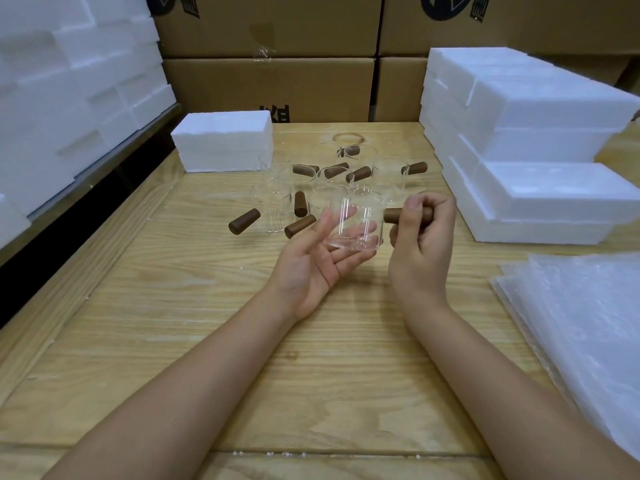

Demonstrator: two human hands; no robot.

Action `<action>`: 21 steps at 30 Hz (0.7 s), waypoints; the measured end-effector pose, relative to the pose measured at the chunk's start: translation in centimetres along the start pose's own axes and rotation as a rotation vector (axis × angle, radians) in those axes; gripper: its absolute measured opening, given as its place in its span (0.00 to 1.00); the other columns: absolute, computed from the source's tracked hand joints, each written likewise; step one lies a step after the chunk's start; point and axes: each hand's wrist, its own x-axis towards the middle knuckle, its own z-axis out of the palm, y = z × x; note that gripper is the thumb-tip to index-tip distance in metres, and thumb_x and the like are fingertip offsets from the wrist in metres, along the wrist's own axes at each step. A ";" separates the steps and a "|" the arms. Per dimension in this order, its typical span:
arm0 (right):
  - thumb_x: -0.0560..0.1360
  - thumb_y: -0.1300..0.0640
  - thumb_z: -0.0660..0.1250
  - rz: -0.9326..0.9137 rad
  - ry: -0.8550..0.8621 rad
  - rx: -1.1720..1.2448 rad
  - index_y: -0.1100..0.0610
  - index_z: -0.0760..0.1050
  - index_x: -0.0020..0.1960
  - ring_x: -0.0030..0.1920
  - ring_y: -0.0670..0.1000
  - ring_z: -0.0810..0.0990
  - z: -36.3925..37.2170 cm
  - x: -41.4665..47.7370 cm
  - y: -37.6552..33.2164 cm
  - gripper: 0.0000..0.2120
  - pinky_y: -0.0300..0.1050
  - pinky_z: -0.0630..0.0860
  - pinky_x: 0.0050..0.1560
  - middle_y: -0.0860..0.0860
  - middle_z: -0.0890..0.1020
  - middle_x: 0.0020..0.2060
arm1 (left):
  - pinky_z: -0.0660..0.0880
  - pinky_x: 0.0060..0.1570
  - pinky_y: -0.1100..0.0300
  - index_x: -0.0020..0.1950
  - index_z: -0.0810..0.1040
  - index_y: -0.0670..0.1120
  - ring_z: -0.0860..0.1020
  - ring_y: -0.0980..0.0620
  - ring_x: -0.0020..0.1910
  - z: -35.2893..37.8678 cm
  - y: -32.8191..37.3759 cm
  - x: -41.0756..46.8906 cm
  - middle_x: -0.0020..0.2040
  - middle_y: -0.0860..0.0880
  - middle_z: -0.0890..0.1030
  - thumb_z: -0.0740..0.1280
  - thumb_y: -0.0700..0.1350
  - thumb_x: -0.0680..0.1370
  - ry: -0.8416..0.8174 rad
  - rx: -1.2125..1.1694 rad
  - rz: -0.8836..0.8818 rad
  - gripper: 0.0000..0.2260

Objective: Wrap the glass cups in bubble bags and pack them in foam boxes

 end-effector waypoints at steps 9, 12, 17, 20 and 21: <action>0.67 0.40 0.67 0.344 0.055 0.164 0.56 0.73 0.49 0.43 0.43 0.78 1.4 -1.5 -0.2 0.21 0.29 0.71 0.41 0.49 0.80 0.42 | 0.80 0.47 0.56 0.66 0.71 0.40 0.83 0.46 0.46 -0.3 0.1 0.2 0.51 0.41 0.83 0.63 0.50 0.74 0.037 0.059 0.048 0.24; 0.68 0.41 0.69 0.464 0.035 0.217 0.55 0.76 0.48 0.47 0.49 0.81 1.7 -1.6 -0.1 0.19 0.36 0.74 0.46 0.51 0.82 0.44 | 0.81 0.49 0.57 0.67 0.71 0.40 0.84 0.49 0.43 -0.4 0.0 0.3 0.48 0.44 0.84 0.63 0.49 0.73 0.051 0.122 0.084 0.24; 0.69 0.45 0.69 0.570 0.023 0.381 0.54 0.75 0.45 0.36 0.39 0.79 1.7 -1.0 -0.3 0.13 0.40 0.75 0.47 0.42 0.81 0.31 | 0.80 0.52 0.57 0.65 0.73 0.45 0.82 0.46 0.53 0.1 0.0 0.2 0.57 0.41 0.82 0.71 0.58 0.69 0.092 0.147 0.118 0.29; 0.64 0.42 0.67 0.655 -0.020 0.488 0.54 0.75 0.42 0.35 0.41 0.80 1.7 -0.8 -0.3 0.16 0.39 0.75 0.42 0.43 0.81 0.30 | 0.78 0.56 0.56 0.68 0.73 0.47 0.78 0.43 0.61 0.0 0.0 0.2 0.62 0.39 0.79 0.67 0.59 0.72 0.100 0.121 0.141 0.28; 0.64 0.42 0.67 0.693 -0.036 0.536 0.55 0.76 0.42 0.36 0.42 0.80 1.7 -0.7 -0.3 0.17 0.39 0.75 0.41 0.44 0.82 0.31 | 0.78 0.57 0.55 0.68 0.73 0.48 0.78 0.44 0.61 -0.1 0.0 0.2 0.62 0.39 0.79 0.66 0.56 0.72 0.091 0.119 0.152 0.26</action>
